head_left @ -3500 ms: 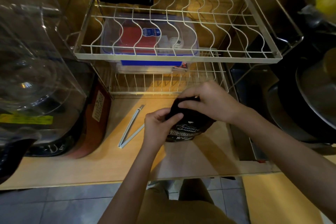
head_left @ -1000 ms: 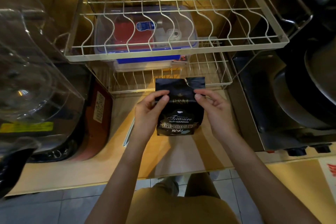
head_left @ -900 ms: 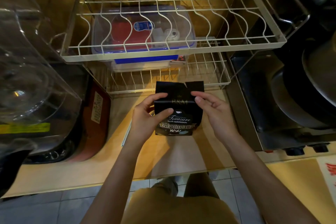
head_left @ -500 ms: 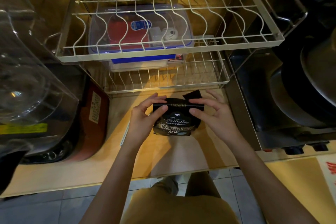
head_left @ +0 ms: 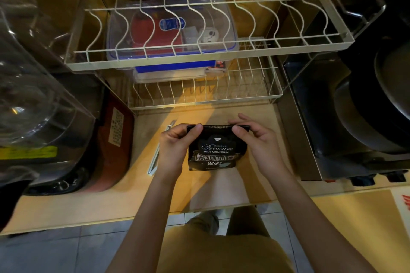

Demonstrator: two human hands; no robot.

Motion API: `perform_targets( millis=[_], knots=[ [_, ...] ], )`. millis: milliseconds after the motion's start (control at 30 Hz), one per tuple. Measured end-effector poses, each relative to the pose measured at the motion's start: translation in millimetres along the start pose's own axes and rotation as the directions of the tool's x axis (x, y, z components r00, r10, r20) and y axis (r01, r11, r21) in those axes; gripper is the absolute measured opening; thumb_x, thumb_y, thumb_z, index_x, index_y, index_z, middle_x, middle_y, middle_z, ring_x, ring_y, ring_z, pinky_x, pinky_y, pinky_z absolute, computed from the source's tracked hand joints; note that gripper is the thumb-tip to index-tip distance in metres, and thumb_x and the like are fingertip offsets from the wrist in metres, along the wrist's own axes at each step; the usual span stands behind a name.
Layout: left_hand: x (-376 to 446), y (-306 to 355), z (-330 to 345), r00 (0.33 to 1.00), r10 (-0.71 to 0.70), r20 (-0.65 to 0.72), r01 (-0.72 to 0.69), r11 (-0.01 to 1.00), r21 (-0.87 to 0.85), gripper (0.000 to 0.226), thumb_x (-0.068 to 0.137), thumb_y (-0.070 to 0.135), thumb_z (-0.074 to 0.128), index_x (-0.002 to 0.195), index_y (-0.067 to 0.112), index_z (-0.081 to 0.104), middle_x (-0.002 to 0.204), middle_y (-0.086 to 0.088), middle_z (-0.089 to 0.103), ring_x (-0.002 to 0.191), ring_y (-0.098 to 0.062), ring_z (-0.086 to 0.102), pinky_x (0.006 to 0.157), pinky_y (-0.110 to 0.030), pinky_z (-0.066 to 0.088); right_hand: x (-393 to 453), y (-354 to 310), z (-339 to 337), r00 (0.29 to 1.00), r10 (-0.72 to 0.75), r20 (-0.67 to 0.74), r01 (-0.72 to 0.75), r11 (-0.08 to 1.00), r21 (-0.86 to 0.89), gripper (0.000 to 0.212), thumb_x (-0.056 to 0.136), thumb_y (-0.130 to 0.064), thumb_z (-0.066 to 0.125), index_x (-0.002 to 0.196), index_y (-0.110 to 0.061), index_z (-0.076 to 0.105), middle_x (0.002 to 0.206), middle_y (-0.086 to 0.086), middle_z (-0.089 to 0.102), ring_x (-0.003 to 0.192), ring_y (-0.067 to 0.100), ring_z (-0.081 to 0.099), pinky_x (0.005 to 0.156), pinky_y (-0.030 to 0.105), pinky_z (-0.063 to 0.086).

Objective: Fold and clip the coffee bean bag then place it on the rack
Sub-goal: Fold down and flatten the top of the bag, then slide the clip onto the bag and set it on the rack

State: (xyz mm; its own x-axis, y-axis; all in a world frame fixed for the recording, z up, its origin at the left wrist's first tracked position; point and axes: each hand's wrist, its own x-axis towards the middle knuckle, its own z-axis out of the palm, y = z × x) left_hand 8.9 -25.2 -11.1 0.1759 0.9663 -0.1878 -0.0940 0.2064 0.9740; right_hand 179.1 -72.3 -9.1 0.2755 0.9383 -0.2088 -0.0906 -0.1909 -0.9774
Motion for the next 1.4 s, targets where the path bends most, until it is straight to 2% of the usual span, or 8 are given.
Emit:
perform_targets(
  millis=[300,467,667,800,900,1000,1133,1400],
  knots=[
    [-3.3,-6.2,-38.6,0.998,0.054,0.028,-0.059,0.968,0.242,0.015,0.082,0.032,0.054,0.086,0.032,0.068,0.091,0.016,0.072,0.102,-0.002,0.059,0.086,-0.011,0.044,4.7,1.5,-1.9,0.999,-0.023,0.025,0.023,1.0,0.001,0.011,0.081,-0.005,0.061,0.087,-0.011,0.068,0.07,-0.013,0.073,0.073,0.001,0.066,0.059,0.012,0.05],
    [-19.2,-45.1,-90.0,0.973,0.231,-0.006,-0.128,0.562,0.817,0.029,0.077,0.037,0.058,0.087,0.012,0.069,0.097,-0.011,0.07,0.093,-0.021,0.062,0.078,-0.023,0.043,7.3,3.2,-1.4,0.999,-0.028,0.015,0.028,1.0,-0.011,0.012,0.082,-0.006,0.06,0.084,-0.015,0.068,0.07,-0.013,0.072,0.072,0.0,0.066,0.058,0.011,0.049],
    [-33.4,-84.3,-109.0,0.994,0.108,-0.027,-0.015,0.37,0.929,0.042,0.071,0.041,0.051,0.093,0.008,0.067,0.1,-0.02,0.065,0.087,-0.041,0.058,0.075,-0.043,0.049,11.3,4.7,0.5,1.0,-0.024,0.008,0.024,0.999,-0.025,0.016,0.082,-0.004,0.059,0.077,-0.017,0.067,0.064,-0.014,0.07,0.067,-0.001,0.063,0.058,0.011,0.049],
    [-32.2,-90.6,-105.9,0.992,0.102,-0.073,0.026,0.405,0.914,0.028,0.071,0.023,0.06,0.09,0.004,0.069,0.1,-0.023,0.065,0.087,-0.044,0.058,0.075,-0.046,0.05,12.6,4.9,0.1,1.0,-0.008,0.016,0.008,1.0,-0.025,0.015,0.083,-0.005,0.059,0.078,-0.017,0.066,0.064,-0.014,0.07,0.067,-0.001,0.064,0.058,0.011,0.049],
    [-26.8,-82.3,-98.7,0.976,0.123,-0.178,0.07,0.601,0.796,0.017,0.079,0.01,0.064,0.092,0.0,0.067,0.096,-0.015,0.067,0.088,-0.036,0.06,0.073,-0.033,0.046,13.5,4.8,-0.7,0.999,0.004,0.034,-0.003,1.0,-0.027,0.015,0.083,-0.005,0.058,0.079,-0.017,0.066,0.064,-0.015,0.071,0.067,-0.001,0.064,0.057,0.011,0.049],
    [-23.7,-65.8,-90.9,0.946,-0.047,-0.32,0.183,0.893,0.412,0.009,0.085,0.01,0.058,0.091,0.011,0.065,0.082,-0.003,0.063,0.084,-0.025,0.058,0.07,-0.018,0.044,14.9,4.6,-1.5,0.999,0.009,0.041,-0.008,1.0,-0.023,0.015,0.084,-0.005,0.058,0.08,-0.017,0.066,0.064,-0.015,0.071,0.067,-0.002,0.064,0.057,0.011,0.05],
    [-30.6,-29.0,-80.3,0.972,-0.154,-0.175,0.154,0.988,-0.016,0.015,0.087,0.01,0.051,0.09,0.018,0.063,0.1,-0.012,0.064,0.098,-0.019,0.064,0.083,-0.026,0.051,16.6,5.3,-1.3,0.999,0.019,0.036,-0.019,1.0,-0.019,0.014,0.083,-0.006,0.059,0.08,-0.017,0.067,0.064,-0.014,0.072,0.067,-0.001,0.065,0.057,0.011,0.05],
    [-14.3,22.6,-59.7,0.982,0.074,0.174,-0.133,0.922,0.363,0.018,0.081,0.005,0.061,0.093,0.017,0.065,0.111,0.006,0.063,0.105,0.003,0.057,0.088,-0.011,0.044,20.5,6.2,-1.7,0.998,0.042,0.051,-0.042,0.999,0.01,0.016,0.082,-0.003,0.058,0.076,-0.015,0.066,0.061,-0.014,0.071,0.063,-0.001,0.064,0.056,0.01,0.05]
  ],
)
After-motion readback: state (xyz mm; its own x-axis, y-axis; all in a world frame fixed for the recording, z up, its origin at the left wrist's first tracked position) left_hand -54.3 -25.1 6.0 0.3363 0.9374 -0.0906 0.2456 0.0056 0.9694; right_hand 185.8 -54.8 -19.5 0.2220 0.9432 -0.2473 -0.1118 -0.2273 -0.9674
